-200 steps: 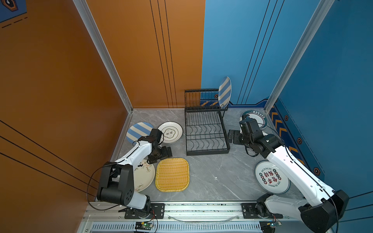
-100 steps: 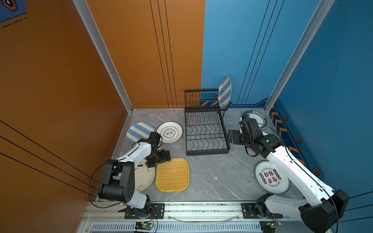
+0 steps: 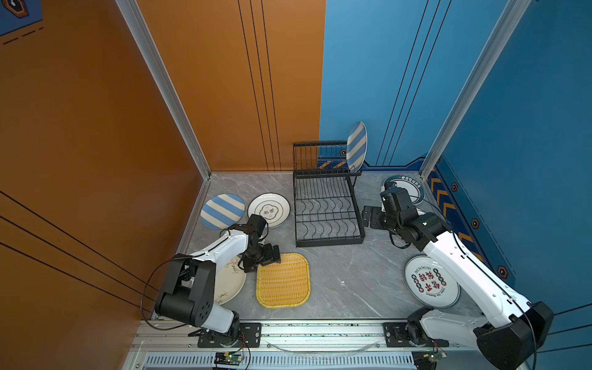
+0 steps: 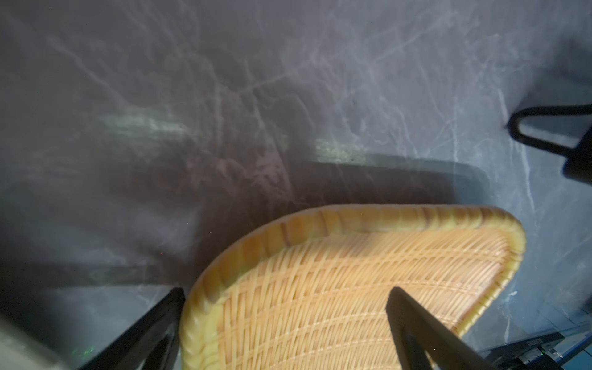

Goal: Load plates into a dish rack
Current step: Move the plate to the bottom-center of the table.

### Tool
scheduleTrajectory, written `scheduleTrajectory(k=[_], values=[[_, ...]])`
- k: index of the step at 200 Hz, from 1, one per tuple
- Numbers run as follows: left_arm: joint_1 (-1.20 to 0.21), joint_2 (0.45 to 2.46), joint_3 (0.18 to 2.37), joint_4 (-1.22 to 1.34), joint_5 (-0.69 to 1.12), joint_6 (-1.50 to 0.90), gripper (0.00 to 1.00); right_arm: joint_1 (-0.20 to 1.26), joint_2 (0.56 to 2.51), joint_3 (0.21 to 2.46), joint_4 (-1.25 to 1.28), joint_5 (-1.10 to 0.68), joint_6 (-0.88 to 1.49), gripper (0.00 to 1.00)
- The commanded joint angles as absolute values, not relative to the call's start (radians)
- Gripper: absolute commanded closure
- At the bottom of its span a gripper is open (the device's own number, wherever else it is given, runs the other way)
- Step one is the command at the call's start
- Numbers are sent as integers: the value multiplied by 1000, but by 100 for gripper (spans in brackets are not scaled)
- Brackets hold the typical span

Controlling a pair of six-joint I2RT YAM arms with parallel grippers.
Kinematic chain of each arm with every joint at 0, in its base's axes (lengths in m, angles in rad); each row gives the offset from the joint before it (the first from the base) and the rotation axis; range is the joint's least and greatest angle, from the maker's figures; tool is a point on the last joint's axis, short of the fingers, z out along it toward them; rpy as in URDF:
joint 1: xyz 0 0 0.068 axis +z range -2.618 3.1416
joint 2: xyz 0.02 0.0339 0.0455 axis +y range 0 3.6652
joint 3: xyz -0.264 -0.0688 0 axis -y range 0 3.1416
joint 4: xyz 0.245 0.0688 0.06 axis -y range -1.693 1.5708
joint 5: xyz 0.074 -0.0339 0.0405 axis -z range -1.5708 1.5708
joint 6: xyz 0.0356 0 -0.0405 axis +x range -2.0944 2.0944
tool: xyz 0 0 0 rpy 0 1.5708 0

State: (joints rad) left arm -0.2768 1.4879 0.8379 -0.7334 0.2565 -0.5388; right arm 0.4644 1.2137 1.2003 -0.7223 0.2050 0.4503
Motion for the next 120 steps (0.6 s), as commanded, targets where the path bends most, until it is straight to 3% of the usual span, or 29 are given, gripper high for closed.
scheduleTrajectory(k=[1, 120], values=[[-311, 1473, 857, -753, 313, -590, 2, 466, 1227, 1180, -717, 190, 462, 0], [-336, 1326, 679, -726, 219, -604, 3, 480, 1206, 1094, -685, 52, 483, 0]])
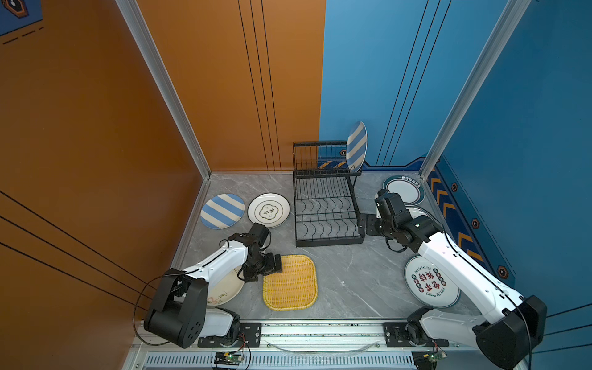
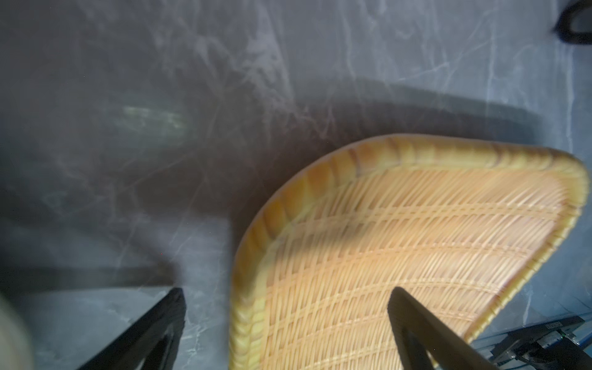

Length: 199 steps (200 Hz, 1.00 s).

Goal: Load plates into a dish rack
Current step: Move the plate to the bottom-center of the table.

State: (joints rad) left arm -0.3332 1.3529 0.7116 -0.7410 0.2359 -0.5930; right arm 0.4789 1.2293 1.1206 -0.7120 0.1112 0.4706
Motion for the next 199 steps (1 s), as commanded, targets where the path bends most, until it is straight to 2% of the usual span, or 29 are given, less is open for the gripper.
scheduleTrajectory(k=[1, 52, 80, 82, 88, 161, 199], values=[[-335, 1324, 678, -724, 220, -604, 3, 480, 1206, 1093, -685, 51, 483, 0], [-370, 1324, 631, -595, 333, -603, 11, 466, 1200, 1069, -681, -24, 473, 0], [-413, 1341, 634, -549, 371, -622, 13, 453, 1193, 1049, -681, -69, 469, 0], [-417, 1343, 634, -547, 372, -624, 16, 451, 1192, 1047, -681, -72, 469, 0], [-427, 1349, 639, -540, 379, -628, 17, 450, 1191, 1042, -681, -83, 468, 0], [-566, 1465, 731, -491, 435, -661, 21, 436, 1200, 960, -668, -250, 480, 0], [-557, 1437, 694, -491, 422, -657, 21, 468, 1211, 895, -636, -353, 517, 0]])
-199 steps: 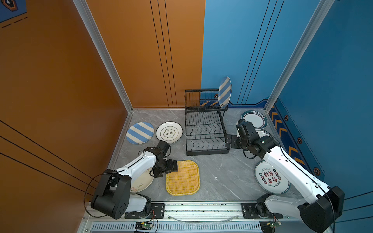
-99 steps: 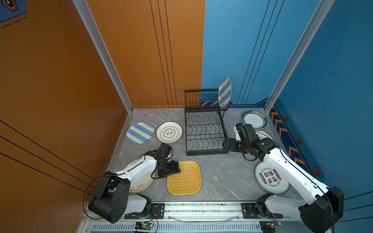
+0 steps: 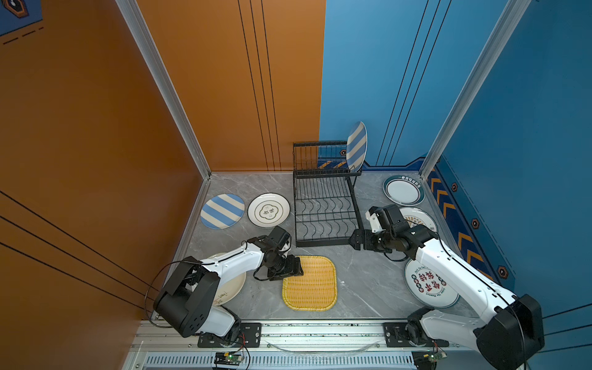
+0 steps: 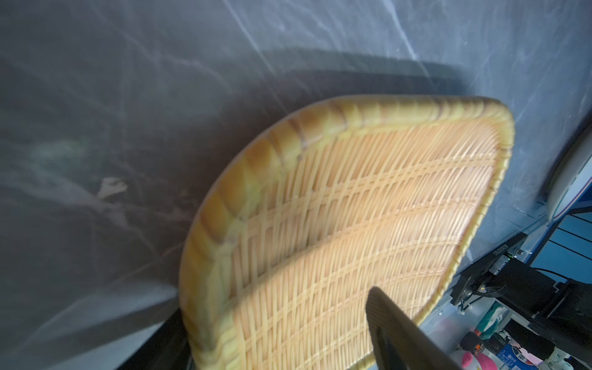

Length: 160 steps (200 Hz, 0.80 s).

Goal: Load plates into a dish rack
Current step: Move the plate to the bottom-center of the table, then pick up the plate from the bottom-center of the table.

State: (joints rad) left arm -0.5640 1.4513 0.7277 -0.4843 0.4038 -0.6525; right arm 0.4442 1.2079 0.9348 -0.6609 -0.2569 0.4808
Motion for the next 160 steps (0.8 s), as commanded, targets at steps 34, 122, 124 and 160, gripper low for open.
scheduleTrajectory(k=[34, 122, 124, 160], values=[[-525, 1401, 627, -472, 431, -641, 23, 549, 1234, 804, -555, -431, 590, 2], [-535, 1413, 575, -407, 475, -637, 37, 681, 1350, 597, -193, -473, 782, 16], [-534, 1413, 573, -407, 476, -637, 37, 682, 1354, 596, -189, -475, 784, 15], [-546, 1415, 559, -393, 485, -642, 40, 693, 1409, 583, -125, -495, 799, 17]])
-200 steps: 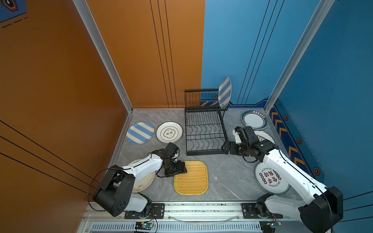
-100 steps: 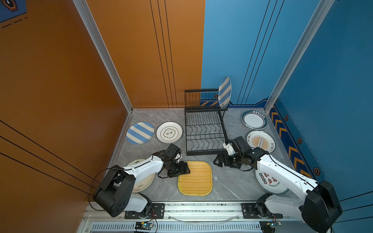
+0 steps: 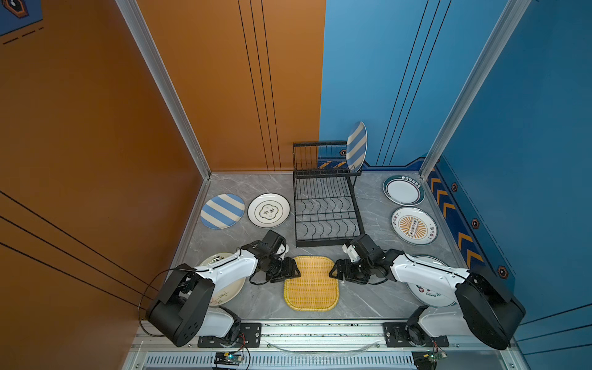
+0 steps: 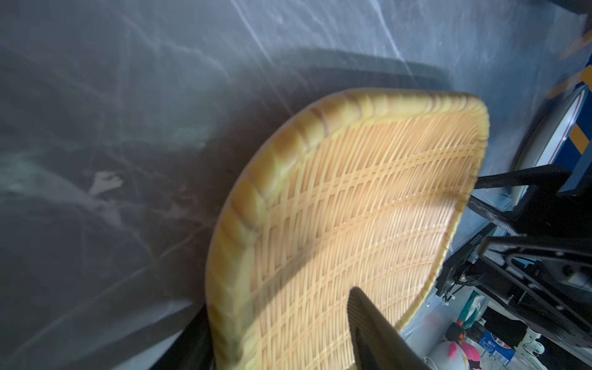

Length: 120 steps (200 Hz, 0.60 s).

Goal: Load plates into a dish rack
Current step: Pick up the plate from the bottom-center of the table.

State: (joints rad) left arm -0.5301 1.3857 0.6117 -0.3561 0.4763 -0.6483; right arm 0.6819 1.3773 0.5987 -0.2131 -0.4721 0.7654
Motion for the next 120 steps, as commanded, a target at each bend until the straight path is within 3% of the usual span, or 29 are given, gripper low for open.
scheduleTrajectory(k=[1, 120], values=[[-546, 1415, 558, -393, 485, -643, 40, 693, 1411, 582, -124, -495, 800, 17], [-596, 1491, 558, -293, 520, -682, 44, 734, 1564, 593, 33, -655, 807, 25]])
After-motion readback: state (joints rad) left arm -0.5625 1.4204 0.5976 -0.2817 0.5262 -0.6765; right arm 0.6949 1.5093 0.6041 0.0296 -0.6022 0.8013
